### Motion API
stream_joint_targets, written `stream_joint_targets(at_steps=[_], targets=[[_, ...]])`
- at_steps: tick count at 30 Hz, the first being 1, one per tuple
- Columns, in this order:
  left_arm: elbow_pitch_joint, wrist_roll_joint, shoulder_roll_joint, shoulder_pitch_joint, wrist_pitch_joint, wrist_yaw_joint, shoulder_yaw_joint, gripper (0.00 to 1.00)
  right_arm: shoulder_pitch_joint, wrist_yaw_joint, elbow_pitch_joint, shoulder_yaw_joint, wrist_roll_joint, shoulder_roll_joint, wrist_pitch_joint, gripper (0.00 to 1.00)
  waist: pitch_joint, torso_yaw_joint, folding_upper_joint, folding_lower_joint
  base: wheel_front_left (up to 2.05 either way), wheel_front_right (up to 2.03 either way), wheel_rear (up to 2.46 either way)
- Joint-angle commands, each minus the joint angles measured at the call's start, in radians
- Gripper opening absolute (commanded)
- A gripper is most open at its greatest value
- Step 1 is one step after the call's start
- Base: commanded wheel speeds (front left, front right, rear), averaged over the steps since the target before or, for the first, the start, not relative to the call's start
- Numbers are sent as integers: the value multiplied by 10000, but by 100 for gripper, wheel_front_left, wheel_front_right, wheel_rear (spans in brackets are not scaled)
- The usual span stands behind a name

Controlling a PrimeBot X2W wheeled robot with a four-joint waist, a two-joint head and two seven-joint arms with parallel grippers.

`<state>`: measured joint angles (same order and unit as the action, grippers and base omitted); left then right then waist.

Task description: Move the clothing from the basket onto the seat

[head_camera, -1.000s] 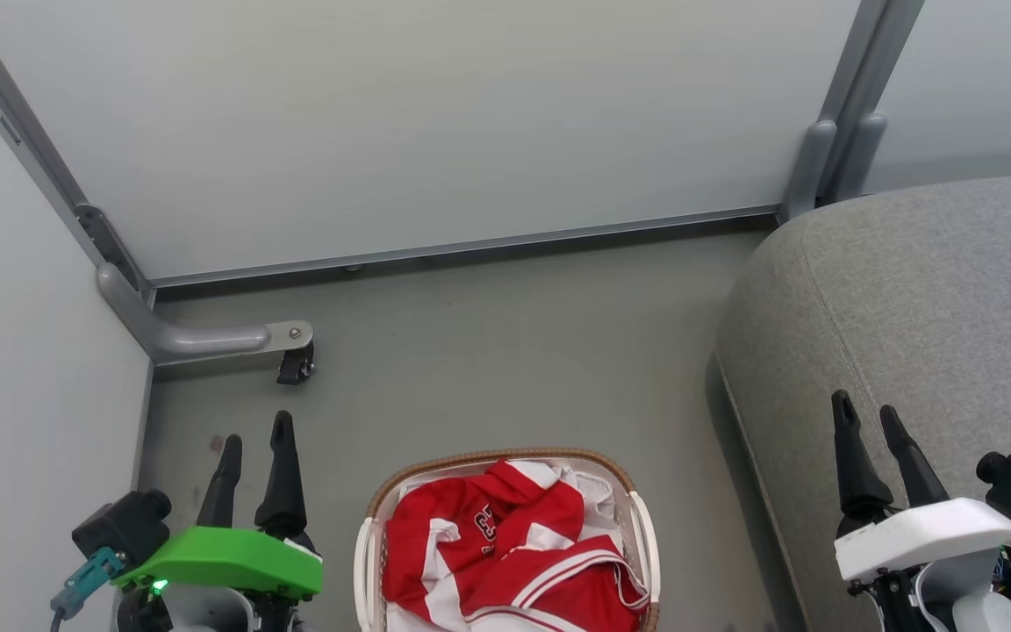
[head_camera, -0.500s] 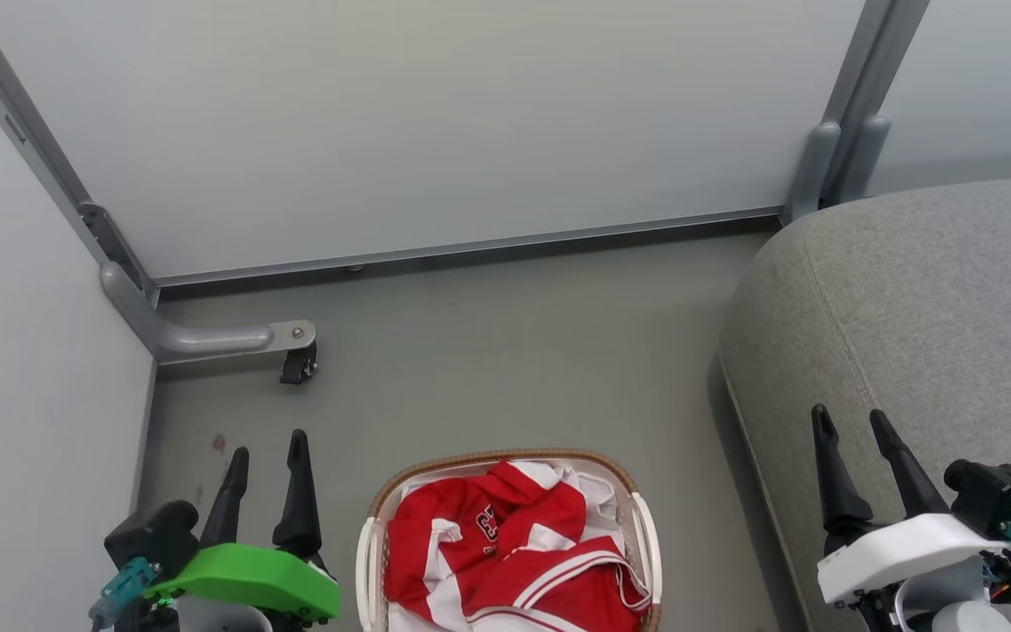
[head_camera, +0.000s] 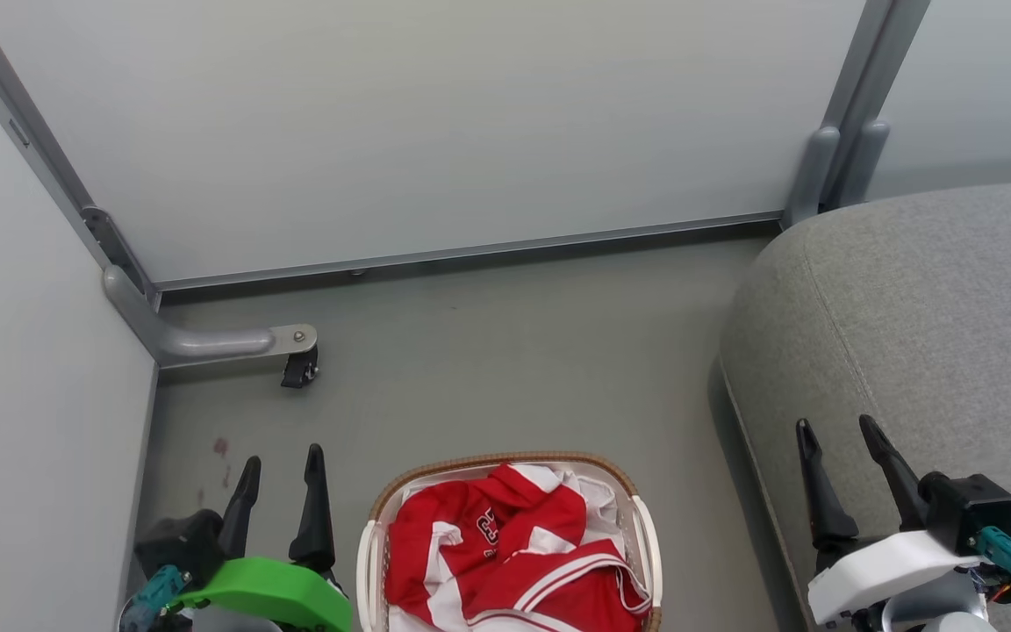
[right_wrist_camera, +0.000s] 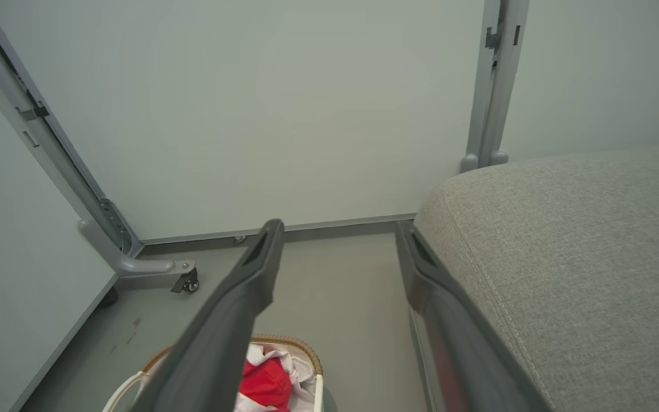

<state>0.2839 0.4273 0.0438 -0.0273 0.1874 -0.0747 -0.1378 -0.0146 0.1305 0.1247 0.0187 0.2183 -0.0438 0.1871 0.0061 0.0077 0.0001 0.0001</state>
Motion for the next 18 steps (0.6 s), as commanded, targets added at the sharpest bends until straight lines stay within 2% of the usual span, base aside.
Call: stream_joint_targets(at_steps=[1, 18], targets=[[-3, -229, 72, 147, 115, -21, -40, 100, -123, 3, -109, -9, -249, -59, 112, 100, -11, 3, -1, 0, 0, 0, 0], [258, -1407, 80, 214, 454, 57, -176, 100, -336, 3, -199, -84, -1787, -75, 458, 100, -57, 103, -1, -1, 0, 0, 0]])
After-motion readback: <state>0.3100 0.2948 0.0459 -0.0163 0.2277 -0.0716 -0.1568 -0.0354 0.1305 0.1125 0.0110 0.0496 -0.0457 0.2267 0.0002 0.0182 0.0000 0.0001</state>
